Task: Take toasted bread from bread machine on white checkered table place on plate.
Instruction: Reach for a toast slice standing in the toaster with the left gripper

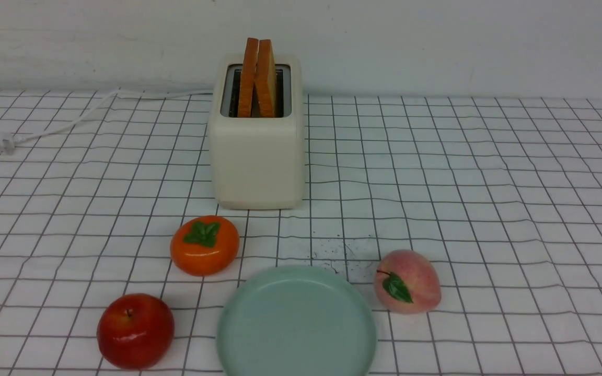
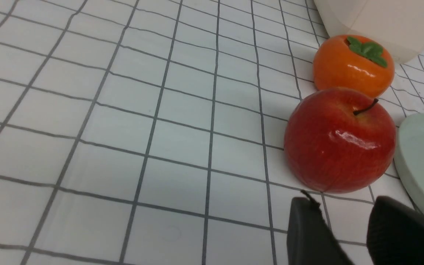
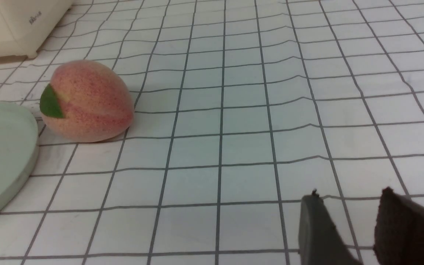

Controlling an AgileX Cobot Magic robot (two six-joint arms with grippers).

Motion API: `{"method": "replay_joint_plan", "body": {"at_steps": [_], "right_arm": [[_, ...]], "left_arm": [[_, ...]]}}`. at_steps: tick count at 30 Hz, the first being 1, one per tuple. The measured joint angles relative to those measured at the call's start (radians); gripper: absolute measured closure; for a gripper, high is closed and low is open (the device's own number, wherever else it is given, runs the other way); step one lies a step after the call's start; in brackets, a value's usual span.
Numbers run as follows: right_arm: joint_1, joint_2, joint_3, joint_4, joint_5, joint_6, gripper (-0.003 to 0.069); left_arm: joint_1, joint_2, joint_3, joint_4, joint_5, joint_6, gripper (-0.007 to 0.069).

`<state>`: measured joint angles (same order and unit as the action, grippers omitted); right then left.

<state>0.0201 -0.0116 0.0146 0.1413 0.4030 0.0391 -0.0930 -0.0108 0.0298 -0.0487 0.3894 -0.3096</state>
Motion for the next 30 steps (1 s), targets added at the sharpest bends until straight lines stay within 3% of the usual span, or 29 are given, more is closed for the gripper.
{"method": "replay_joint_plan", "body": {"at_steps": [20, 24, 28, 30], "right_arm": [[0.000, 0.000, 0.000, 0.000, 0.000, 0.000, 0.0419], [0.000, 0.000, 0.000, 0.000, 0.000, 0.000, 0.0419], [0.000, 0.000, 0.000, 0.000, 0.000, 0.000, 0.0419], [0.000, 0.000, 0.000, 0.000, 0.000, 0.000, 0.0419]], "left_arm": [[0.000, 0.000, 0.000, 0.004, -0.036, -0.007, 0.0387], [0.000, 0.000, 0.000, -0.096, -0.148, -0.100, 0.0387], [0.000, 0.000, 0.000, -0.325, -0.321, -0.277, 0.0387], [0.000, 0.000, 0.000, -0.363, -0.376, -0.289, 0.0387]]}}
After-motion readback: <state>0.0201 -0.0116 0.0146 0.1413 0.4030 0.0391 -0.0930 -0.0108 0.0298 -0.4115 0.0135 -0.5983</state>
